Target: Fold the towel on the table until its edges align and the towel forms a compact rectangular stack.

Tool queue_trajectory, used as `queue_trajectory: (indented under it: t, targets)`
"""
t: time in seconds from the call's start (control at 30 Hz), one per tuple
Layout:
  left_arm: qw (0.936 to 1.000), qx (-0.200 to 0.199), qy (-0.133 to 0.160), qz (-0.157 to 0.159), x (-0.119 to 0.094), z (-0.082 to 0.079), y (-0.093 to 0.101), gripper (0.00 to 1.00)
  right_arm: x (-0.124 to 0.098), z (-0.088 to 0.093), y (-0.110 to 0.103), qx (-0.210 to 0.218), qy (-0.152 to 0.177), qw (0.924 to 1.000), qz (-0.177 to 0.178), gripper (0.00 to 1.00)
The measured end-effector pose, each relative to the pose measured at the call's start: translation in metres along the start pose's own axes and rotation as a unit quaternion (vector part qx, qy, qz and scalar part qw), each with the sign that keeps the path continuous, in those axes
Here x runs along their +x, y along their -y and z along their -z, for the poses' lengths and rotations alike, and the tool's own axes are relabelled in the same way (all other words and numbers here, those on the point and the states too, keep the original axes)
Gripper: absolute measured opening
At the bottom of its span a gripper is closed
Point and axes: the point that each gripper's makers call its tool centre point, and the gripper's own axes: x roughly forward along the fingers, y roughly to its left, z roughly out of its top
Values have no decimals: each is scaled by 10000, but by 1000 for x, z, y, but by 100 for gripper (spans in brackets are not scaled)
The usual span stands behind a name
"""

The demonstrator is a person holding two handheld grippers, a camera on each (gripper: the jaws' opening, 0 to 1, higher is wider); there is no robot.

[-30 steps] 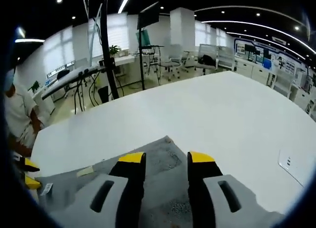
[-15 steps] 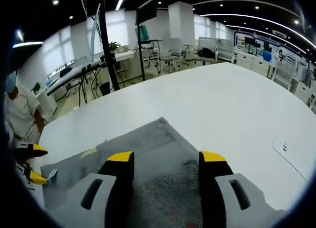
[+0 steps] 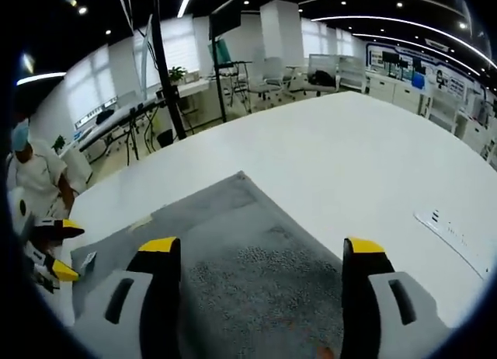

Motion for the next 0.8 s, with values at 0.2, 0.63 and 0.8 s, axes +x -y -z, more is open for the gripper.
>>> queue_trajectory:
  t: [0.2, 0.63, 0.8]
  targets:
    - [10000, 64, -11, -32, -1, 0, -3, 58, -13, 8, 27, 157, 31, 9998, 154, 82]
    - [9995, -32, -161, -255, -9, 3, -15, 54, -43, 34, 74, 429, -51, 9975, 563, 77]
    - [9996, 13, -146, -259, -10, 2, -17, 53, -55, 41, 85, 425, -73, 9966, 700, 75]
